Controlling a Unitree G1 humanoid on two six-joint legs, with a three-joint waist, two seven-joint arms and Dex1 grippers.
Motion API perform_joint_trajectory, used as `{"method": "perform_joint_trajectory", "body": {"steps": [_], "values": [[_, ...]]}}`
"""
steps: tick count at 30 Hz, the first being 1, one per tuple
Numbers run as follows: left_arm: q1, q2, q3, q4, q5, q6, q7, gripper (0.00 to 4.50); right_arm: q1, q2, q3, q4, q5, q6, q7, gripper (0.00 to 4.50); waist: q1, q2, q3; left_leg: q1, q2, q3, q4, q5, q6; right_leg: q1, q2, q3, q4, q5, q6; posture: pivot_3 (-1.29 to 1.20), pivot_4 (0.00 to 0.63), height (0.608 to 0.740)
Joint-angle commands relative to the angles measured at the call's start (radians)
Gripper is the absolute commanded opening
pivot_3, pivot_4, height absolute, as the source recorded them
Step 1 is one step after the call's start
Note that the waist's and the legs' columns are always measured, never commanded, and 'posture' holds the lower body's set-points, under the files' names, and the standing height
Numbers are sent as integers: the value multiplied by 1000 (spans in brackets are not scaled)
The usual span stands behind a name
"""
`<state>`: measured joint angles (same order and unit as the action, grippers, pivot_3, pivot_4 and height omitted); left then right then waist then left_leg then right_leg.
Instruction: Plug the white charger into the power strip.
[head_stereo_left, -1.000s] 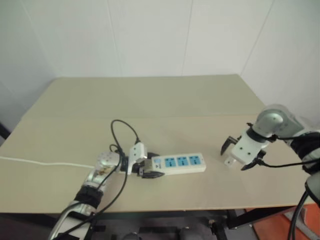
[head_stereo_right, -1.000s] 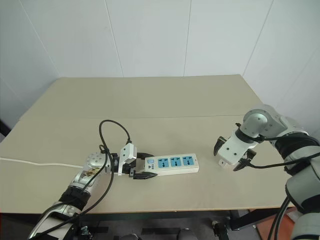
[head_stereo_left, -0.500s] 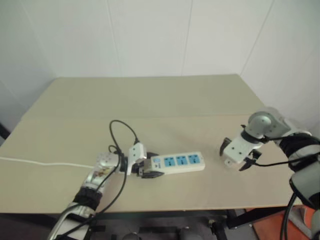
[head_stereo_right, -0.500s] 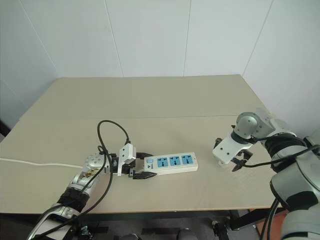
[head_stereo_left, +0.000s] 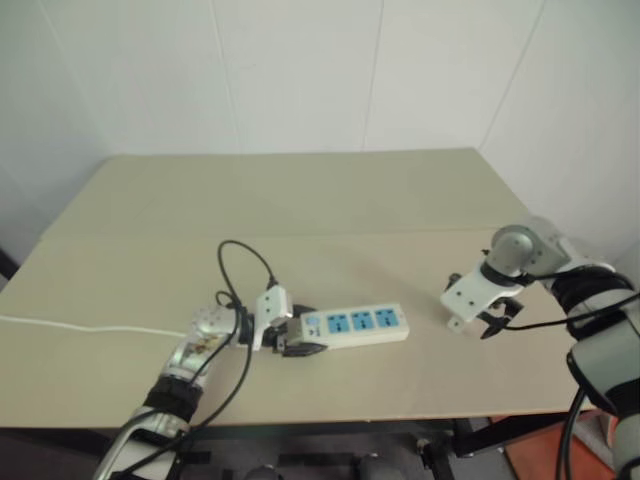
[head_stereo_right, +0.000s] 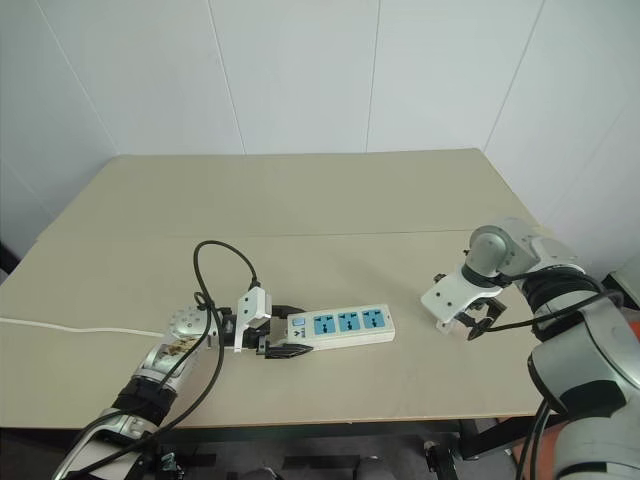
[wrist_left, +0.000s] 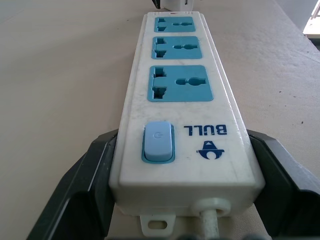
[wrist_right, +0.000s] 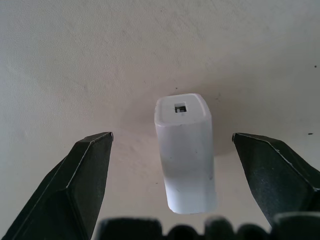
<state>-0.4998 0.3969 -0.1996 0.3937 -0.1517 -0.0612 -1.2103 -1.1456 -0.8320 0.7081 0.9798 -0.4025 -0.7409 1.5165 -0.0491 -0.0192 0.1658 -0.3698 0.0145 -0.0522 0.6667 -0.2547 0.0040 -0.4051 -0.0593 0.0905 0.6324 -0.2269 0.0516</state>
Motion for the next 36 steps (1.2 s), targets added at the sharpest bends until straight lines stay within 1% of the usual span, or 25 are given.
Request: {"method": "perform_joint_trajectory", "body": {"steps": [1, 4, 9, 17, 21, 25, 29, 30, 31, 32, 33, 36], "values": [[-2, 20, -11, 13, 23, 3, 5, 3287, 5, -3, -37, -39, -19, 25, -6, 4500, 0, 0, 0, 0, 0, 0, 0, 0, 0, 0, 0, 0, 0, 0, 0, 0, 150, 740], [-4, 18, -13, 15, 24, 3, 6, 3287, 18, 5, -50, -58, -28, 51, -14, 4500, 0, 0, 0, 0, 0, 0, 0, 0, 0, 0, 0, 0, 0, 0, 0, 0, 150, 740], [-4, 17, -13, 18, 22, -2, 3, 3287, 38, 11, -43, -74, -93, 80, -94, 4500, 0, 0, 0, 0, 0, 0, 0, 0, 0, 0, 0, 0, 0, 0, 0, 0, 150, 740], [-3, 22, -14, 21, 23, -6, -3, 3287, 66, 6, -62, -110, -110, 88, -95, 4500, -3, -1, -1, 1, 0, 0, 0, 0, 0, 2, 0, 0, 0, 0, 0, 0, 150, 740], [-7, 22, -15, 25, 25, -8, -4, 3287, 83, -3, -75, -147, -103, 98, -55, 4500, -3, -1, -1, 1, 0, 0, 0, 0, 0, 2, 0, 0, 0, 0, 0, 0, 150, 740], [-11, 22, -15, 32, 26, -10, -5, 3287, 88, -3, -83, -165, -98, 109, -34, 3679, -3, -1, -1, 1, 0, 0, 0, 0, 0, 2, 0, 0, 0, 0, 0, 0, 150, 740], [-22, 23, -14, 47, 28, -13, -7, 3287, 88, -2, -87, -171, -100, 111, -22, 2283, -3, -1, -1, 1, 0, 0, 0, 0, 0, 2, 0, 0, 0, 0, 0, 0, 150, 740], [-27, 24, -14, 55, 30, -16, -8, 3287, 88, 0, -88, -172, -98, 112, -18, 2065, -4, -1, -1, 1, 0, 0, 0, 0, 0, 2, 0, 0, 0, 0, 0, 0, 150, 740], [-32, 25, -13, 62, 30, -18, -10, 3287, 89, 1, -90, -175, -97, 114, -16, 1611, -5, -1, -1, 1, 0, 0, 0, 0, 0, 2, 0, 0, 0, 0, 0, 0, 150, 740], [-36, 26, -11, 70, 31, -19, -12, 3287, 89, 2, -92, -178, -95, 116, -14, 1322, -6, -1, -1, 1, 0, 0, 0, 0, 0, 2, 0, 0, 0, 0, 0, 0, 150, 740], [-40, 26, -11, 76, 31, -22, -13, 3287, 92, 3, -95, -183, -94, 120, -15, 1124, -6, -1, -1, 1, 0, 0, 0, 0, 0, 2, 0, 0, 0, 0, 0, 0, 150, 740], [-47, 27, -13, 86, 35, -27, -14, 3287, 123, 1, -138, -220, -44, 156, -15, 1124, -9, -1, -1, 1, 0, -1, 0, 0, 0, 2, 0, 0, 0, 0, 0, 0, 150, 740]]}}
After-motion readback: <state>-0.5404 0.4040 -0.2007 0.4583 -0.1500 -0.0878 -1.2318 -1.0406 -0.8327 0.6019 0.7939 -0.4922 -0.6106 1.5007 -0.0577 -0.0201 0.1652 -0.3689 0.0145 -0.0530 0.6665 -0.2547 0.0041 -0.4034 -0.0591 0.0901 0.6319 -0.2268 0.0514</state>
